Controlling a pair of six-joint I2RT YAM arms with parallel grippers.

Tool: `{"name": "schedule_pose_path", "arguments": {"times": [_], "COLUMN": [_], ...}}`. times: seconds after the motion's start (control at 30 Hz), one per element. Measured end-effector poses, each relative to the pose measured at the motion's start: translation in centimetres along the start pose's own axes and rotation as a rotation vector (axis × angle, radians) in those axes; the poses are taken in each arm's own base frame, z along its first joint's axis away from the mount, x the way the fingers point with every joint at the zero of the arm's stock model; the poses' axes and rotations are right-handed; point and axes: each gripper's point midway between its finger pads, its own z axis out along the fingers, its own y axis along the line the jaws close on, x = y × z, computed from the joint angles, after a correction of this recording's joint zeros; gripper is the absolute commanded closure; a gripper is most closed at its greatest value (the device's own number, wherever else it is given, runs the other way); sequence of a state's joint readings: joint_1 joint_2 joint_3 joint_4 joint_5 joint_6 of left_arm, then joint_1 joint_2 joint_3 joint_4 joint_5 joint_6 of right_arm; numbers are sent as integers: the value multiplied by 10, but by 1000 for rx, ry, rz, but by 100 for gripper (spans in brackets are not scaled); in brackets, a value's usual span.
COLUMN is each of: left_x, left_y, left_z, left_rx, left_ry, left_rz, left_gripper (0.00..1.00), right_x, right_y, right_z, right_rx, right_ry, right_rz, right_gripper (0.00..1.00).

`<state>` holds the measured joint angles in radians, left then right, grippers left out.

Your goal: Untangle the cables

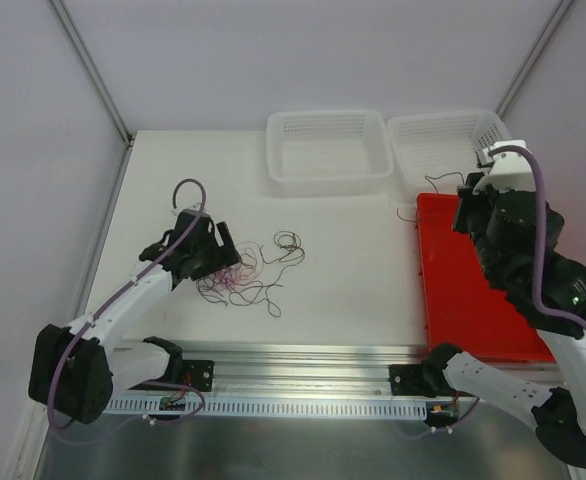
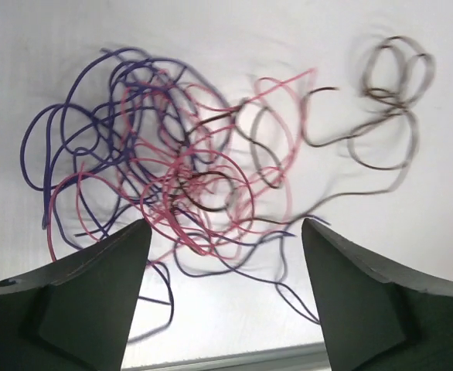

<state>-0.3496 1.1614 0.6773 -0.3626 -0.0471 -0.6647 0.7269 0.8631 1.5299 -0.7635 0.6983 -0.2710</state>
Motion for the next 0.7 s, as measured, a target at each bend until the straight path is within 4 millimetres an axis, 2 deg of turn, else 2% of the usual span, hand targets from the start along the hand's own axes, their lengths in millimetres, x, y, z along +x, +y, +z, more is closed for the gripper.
{"name": "schedule_pose_path", "arguments": {"times": [0.07, 0.17, 0.3, 0.53, 0.6, 0.7], "left_x": [-10, -29, -48, -53, -51, -44], "left_y": [-14, -33, -47, -30, -20, -1], "left_z": [-17, -49, -90, -138, -142, -137], "left_rx": [70, 167, 254, 283, 266, 220], "left_ry": [-37, -108, -216, -395, -438, -475], "left_rz": [11, 45, 116, 243, 266, 291], "left_gripper": [9, 1, 1, 1, 1, 1], "right_x": [8, 25, 56, 130, 149, 174], "right_y": [-6, -19, -44, -94, -107, -119], "right_z": [9, 23, 37, 44, 43, 40], "right_rx": [45, 125, 244, 488, 550, 620], "right_ry": [29, 89, 183, 358, 395, 441], "right_rz": [-12, -20, 17, 160, 209, 278], "right_gripper": [99, 99, 99, 99, 99, 92]}}
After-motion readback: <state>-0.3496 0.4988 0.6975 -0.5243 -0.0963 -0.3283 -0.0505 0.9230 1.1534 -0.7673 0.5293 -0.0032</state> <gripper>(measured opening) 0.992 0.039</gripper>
